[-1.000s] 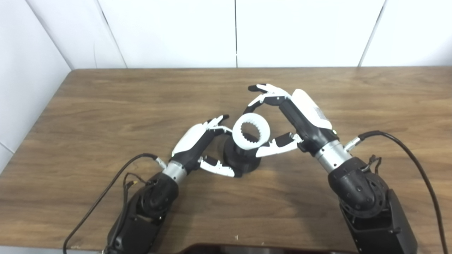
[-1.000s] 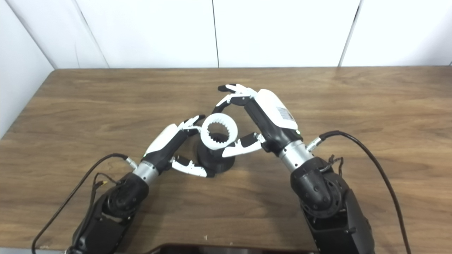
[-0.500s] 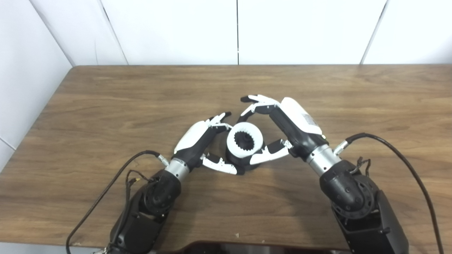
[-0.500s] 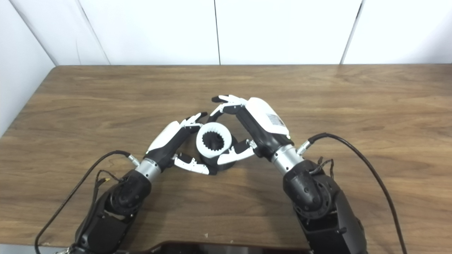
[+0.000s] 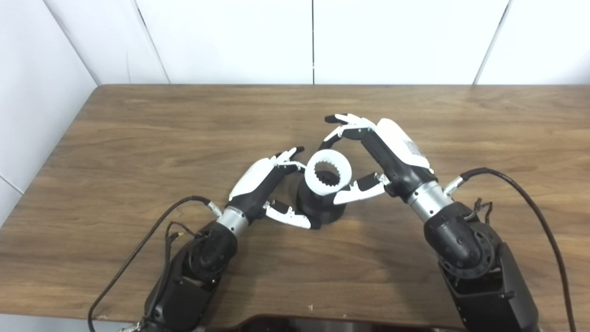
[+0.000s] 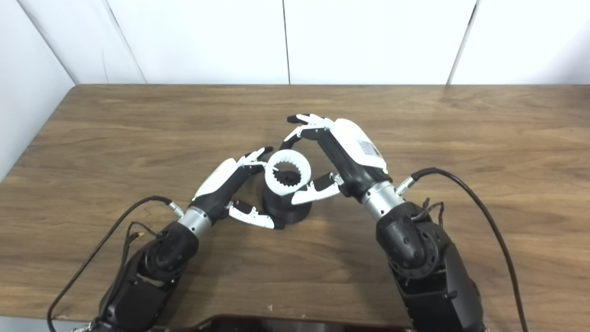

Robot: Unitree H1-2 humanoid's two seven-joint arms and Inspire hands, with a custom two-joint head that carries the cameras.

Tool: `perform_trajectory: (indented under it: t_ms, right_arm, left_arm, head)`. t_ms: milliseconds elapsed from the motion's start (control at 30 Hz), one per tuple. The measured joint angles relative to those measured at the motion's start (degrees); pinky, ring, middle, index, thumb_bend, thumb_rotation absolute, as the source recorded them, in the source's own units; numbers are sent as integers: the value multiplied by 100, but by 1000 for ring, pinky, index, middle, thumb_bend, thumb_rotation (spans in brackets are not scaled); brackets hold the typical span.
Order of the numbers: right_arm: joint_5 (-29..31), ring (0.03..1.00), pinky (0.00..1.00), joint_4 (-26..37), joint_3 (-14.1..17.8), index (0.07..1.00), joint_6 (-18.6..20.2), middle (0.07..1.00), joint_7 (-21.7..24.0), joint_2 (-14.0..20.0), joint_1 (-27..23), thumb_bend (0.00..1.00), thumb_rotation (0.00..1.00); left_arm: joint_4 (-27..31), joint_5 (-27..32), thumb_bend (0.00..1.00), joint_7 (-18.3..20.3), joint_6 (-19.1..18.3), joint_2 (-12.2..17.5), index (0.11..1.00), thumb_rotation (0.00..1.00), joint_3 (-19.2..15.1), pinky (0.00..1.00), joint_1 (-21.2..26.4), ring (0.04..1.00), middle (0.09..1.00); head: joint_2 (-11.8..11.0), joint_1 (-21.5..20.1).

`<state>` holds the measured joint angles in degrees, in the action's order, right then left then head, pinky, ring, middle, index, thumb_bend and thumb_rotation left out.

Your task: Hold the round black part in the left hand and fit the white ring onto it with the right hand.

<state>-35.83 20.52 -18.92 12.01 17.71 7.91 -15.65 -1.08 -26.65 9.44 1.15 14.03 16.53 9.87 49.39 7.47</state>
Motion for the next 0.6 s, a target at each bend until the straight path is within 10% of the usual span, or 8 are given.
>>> perform_trajectory:
  t_ms: [600]
  right_arm:
    - [-33, 916, 941, -49, -25, 494, 5, 877, 0, -72, 19, 520, 157]
  left_arm:
    - [172, 32, 952, 132, -149, 46, 627, 347, 6, 1000, -25, 1000, 1000]
  head:
    - [70, 53]
